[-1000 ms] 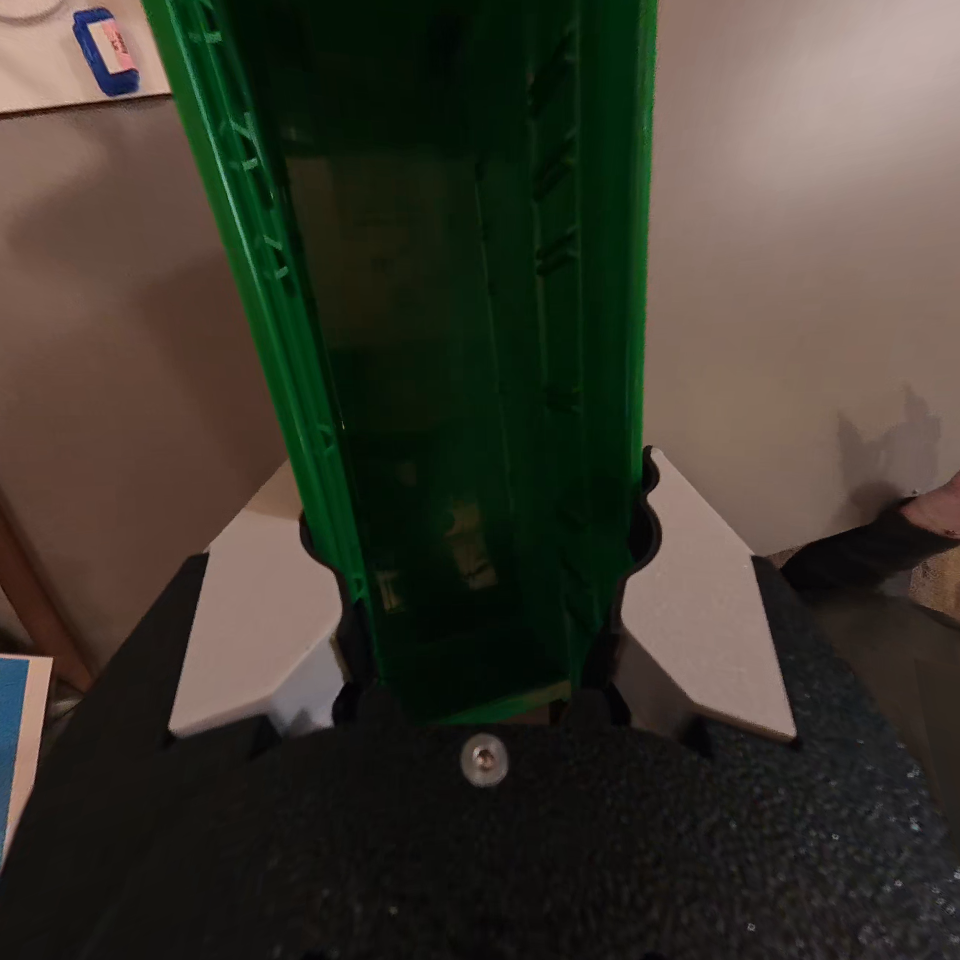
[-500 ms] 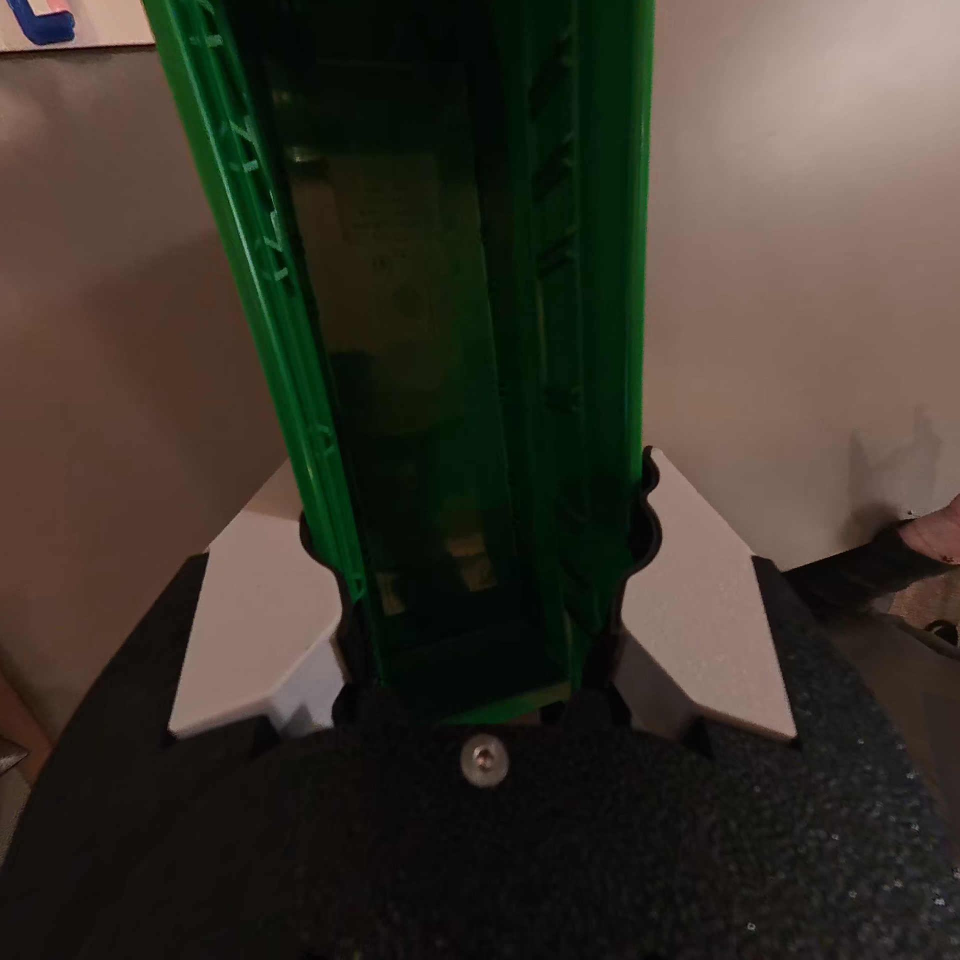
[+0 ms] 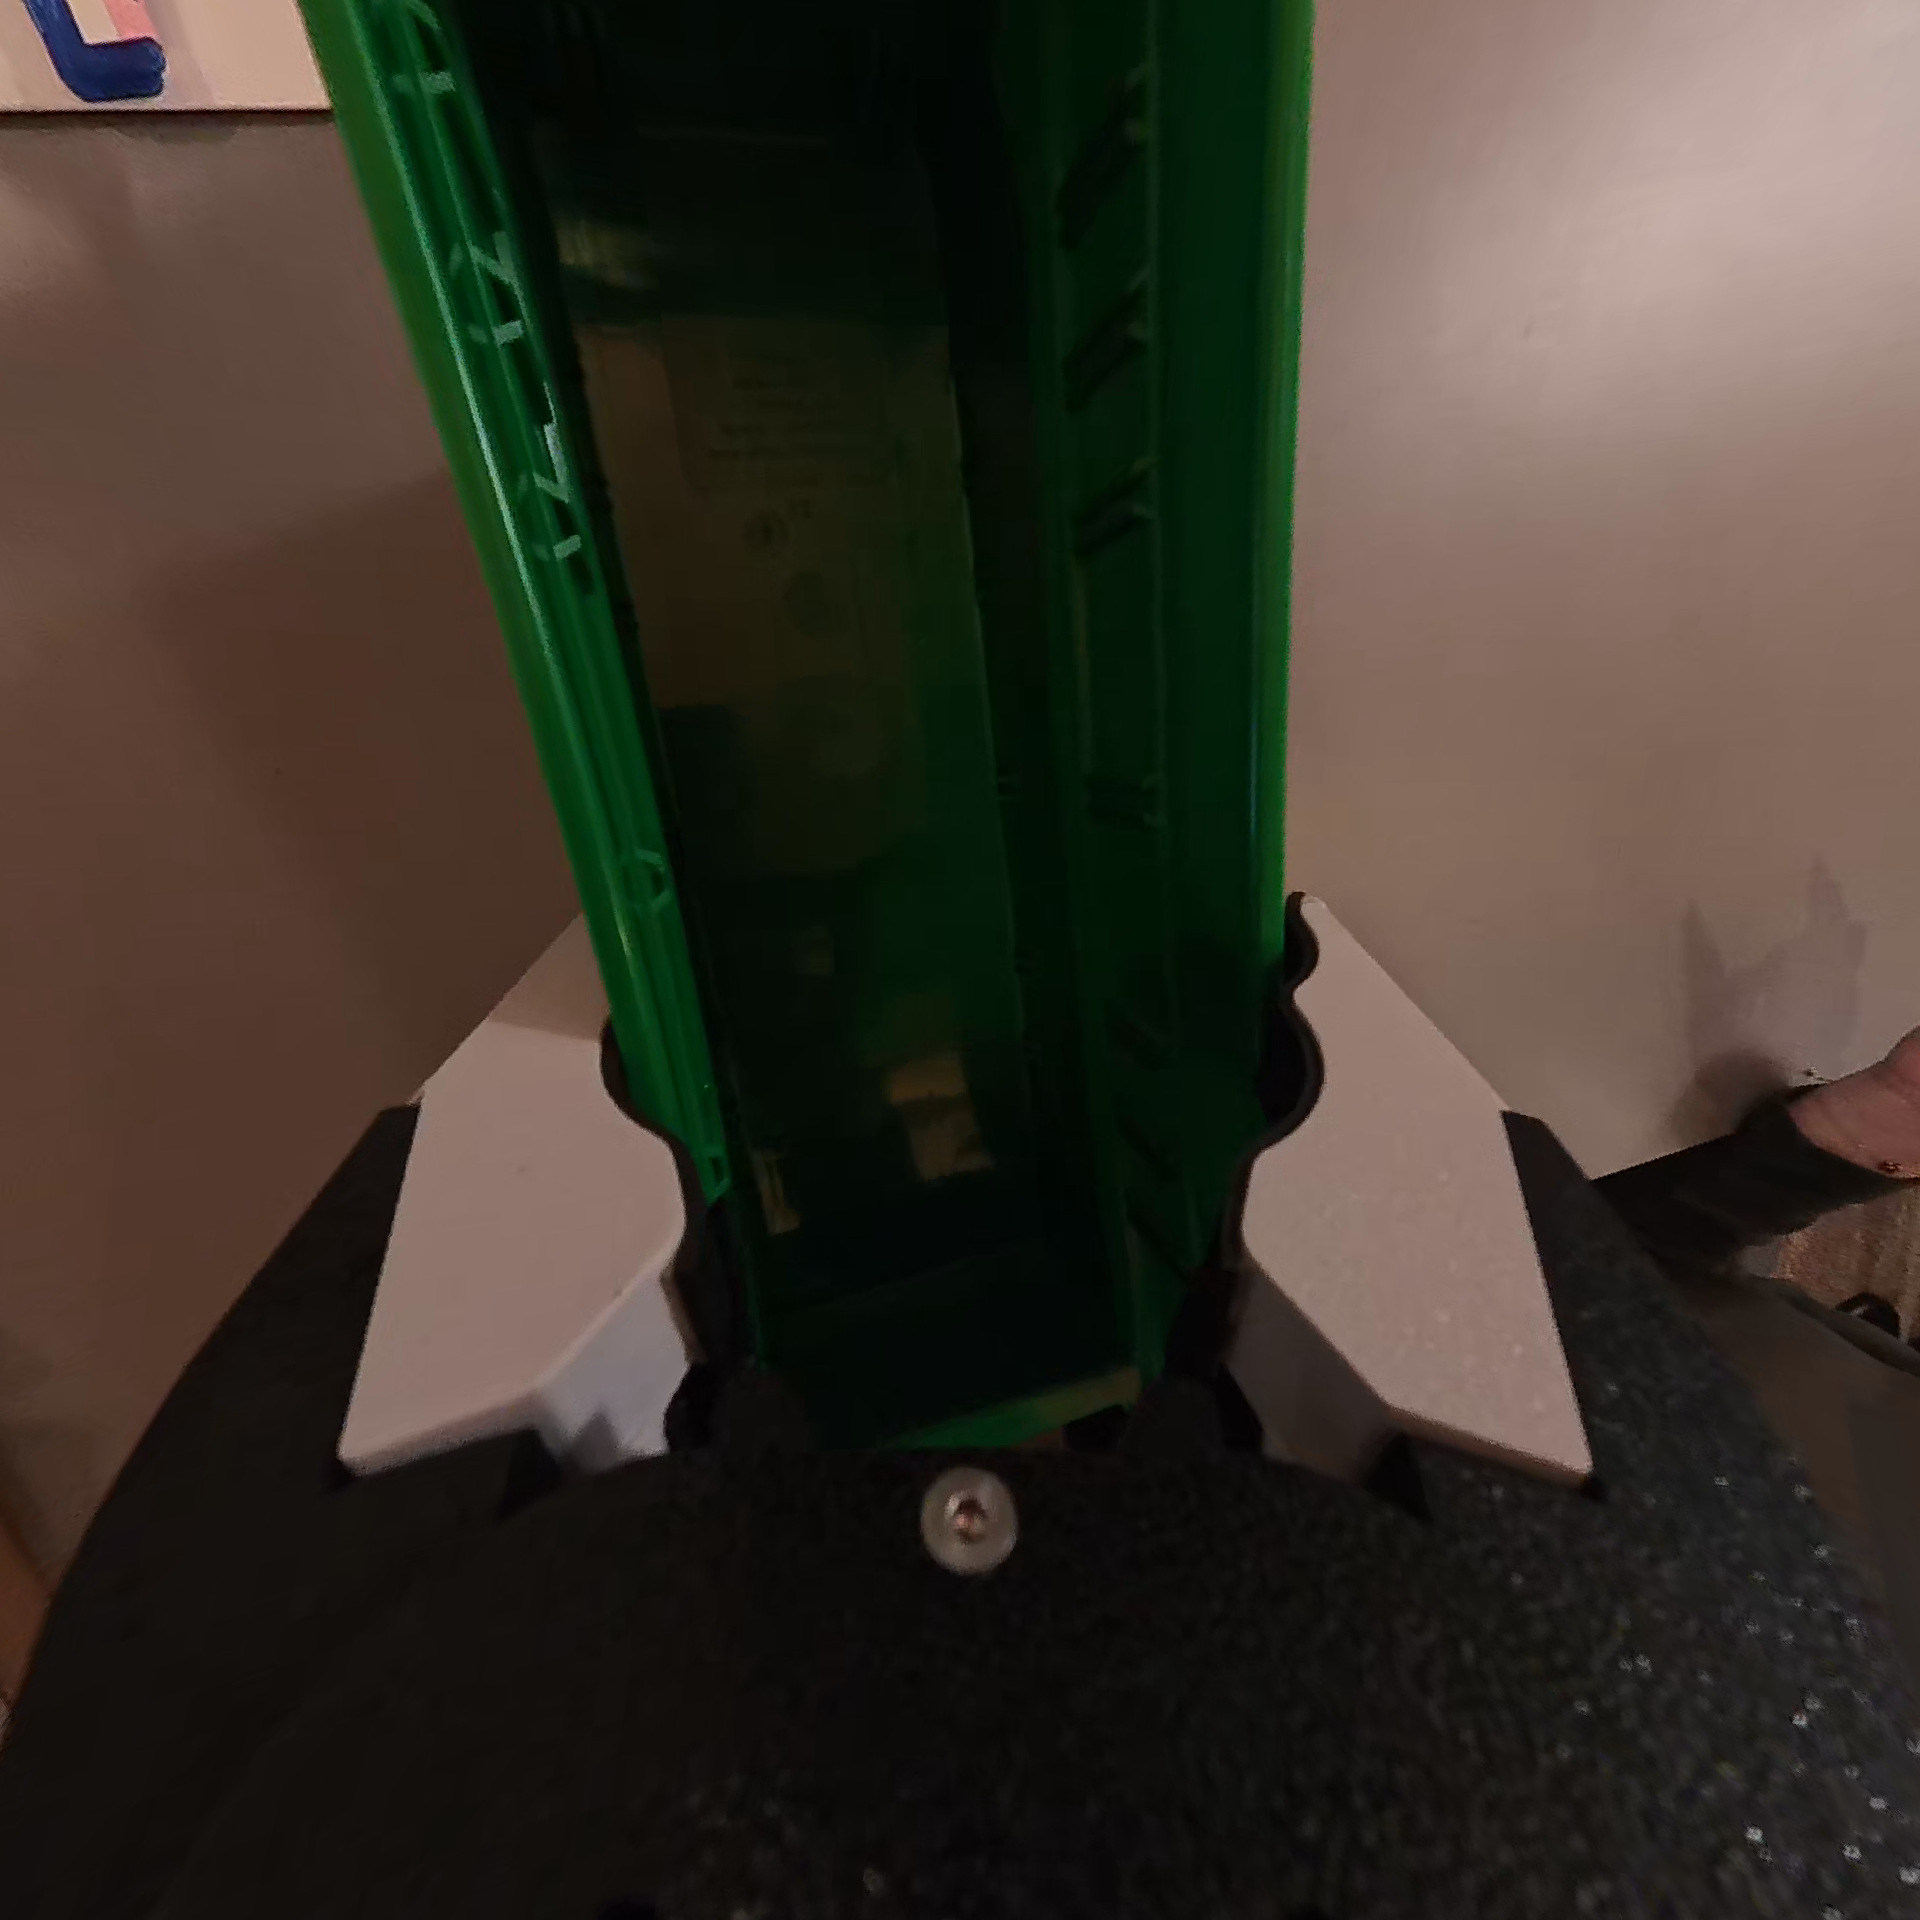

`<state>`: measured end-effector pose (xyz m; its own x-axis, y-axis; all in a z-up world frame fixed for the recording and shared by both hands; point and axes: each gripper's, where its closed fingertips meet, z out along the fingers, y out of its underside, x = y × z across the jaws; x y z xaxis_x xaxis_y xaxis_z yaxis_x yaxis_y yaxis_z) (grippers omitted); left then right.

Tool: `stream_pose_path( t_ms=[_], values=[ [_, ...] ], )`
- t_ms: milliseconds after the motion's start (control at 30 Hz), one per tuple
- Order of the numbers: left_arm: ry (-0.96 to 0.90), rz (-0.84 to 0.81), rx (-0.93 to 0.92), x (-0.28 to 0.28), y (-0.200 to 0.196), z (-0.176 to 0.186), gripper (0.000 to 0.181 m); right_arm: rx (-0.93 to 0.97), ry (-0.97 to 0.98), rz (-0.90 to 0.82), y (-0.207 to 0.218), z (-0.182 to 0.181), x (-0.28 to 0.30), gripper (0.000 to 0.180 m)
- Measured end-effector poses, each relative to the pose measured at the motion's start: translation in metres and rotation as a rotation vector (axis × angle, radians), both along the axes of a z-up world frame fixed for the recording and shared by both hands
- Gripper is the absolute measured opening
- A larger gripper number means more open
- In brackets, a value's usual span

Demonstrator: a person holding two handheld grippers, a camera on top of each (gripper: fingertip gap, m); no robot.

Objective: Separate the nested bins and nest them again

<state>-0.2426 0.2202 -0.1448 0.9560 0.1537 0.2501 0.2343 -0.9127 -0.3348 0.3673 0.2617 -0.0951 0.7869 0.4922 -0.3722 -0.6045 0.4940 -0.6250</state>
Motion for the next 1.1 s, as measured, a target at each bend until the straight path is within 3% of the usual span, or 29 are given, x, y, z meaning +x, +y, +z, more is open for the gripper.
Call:
stream_pose_path(
  t_ms=[167,333,567,667,800,933,1000,1100],
  values=[
    [0.015,0.003,-0.015,0.000,0.000,-0.002,0.120,0.000,0.007,0.008,0.000,0.000,0.000,0.067],
    [0.085,0.017,0.111,-0.009,0.012,0.018,0.157,0.000,0.013,0.015,0.000,0.000,0.000,0.067],
    [0.109,-0.011,0.141,-0.010,-0.009,0.028,0.155,0.002,0.013,0.019,0.000,0.000,0.000,0.067],
    [0.182,-0.004,0.291,-0.011,-0.015,0.044,0.154,0.003,-0.001,0.016,0.000,0.000,-0.003,0.067],
    [0.372,0.078,0.625,-0.019,-0.040,0.075,0.153,0.005,-0.036,0.002,-0.001,0.001,-0.008,0.067],
    [0.671,0.247,0.642,-0.029,-0.108,0.048,0.153,0.004,-0.098,-0.026,-0.002,0.002,-0.017,0.067],
    [0.677,0.273,0.741,-0.020,-0.128,0.036,0.153,0.001,-0.139,-0.046,-0.001,0.002,-0.022,0.067],
    [0.478,0.352,1.016,-0.018,-0.147,0.031,0.155,-0.013,-0.216,-0.078,0.002,0.001,-0.033,0.067]
  ],
)
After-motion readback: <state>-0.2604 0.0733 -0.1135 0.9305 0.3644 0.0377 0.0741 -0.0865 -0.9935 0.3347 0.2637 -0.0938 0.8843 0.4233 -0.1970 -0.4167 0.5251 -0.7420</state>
